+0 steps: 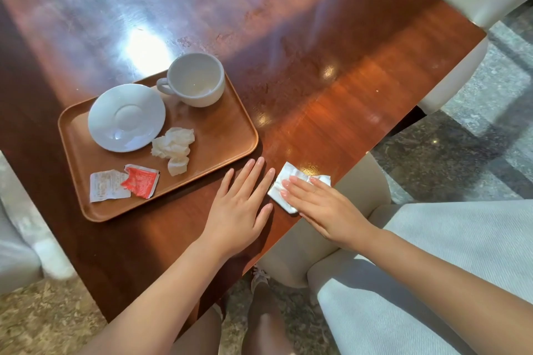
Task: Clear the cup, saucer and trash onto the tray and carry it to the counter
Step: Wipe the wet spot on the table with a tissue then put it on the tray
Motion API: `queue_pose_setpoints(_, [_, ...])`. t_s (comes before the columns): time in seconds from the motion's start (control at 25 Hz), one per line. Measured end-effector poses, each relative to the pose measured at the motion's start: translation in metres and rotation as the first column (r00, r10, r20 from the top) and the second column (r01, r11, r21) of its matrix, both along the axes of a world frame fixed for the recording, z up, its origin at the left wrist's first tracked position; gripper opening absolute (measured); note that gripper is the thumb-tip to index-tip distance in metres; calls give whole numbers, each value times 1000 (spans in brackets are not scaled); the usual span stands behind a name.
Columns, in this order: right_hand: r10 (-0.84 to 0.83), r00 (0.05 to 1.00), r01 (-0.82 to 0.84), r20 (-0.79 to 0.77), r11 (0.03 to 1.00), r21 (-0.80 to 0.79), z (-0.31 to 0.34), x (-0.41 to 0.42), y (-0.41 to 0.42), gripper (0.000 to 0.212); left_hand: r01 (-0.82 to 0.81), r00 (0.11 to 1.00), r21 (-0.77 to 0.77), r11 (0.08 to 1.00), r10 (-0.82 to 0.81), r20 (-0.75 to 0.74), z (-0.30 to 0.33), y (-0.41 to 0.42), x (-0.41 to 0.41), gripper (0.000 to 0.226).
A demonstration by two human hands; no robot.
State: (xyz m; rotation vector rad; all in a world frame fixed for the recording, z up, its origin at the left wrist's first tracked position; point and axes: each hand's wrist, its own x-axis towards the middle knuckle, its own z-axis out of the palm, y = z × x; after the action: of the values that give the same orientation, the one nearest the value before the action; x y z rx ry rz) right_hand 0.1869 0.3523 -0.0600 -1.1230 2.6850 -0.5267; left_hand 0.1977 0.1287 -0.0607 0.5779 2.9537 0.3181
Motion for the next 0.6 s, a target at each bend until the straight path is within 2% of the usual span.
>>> queue_pose_setpoints(0.16, [66,996,-63,58,996,-63,-4,22,-4,48,10,1000,9,1000,-10,-29,1,-9,7,57])
queue_pose_setpoints(0.6, [209,969,-194,135,974,-114,13,42,-6,59,11,1000,-21,1000,-11,6,3,-40,31,58])
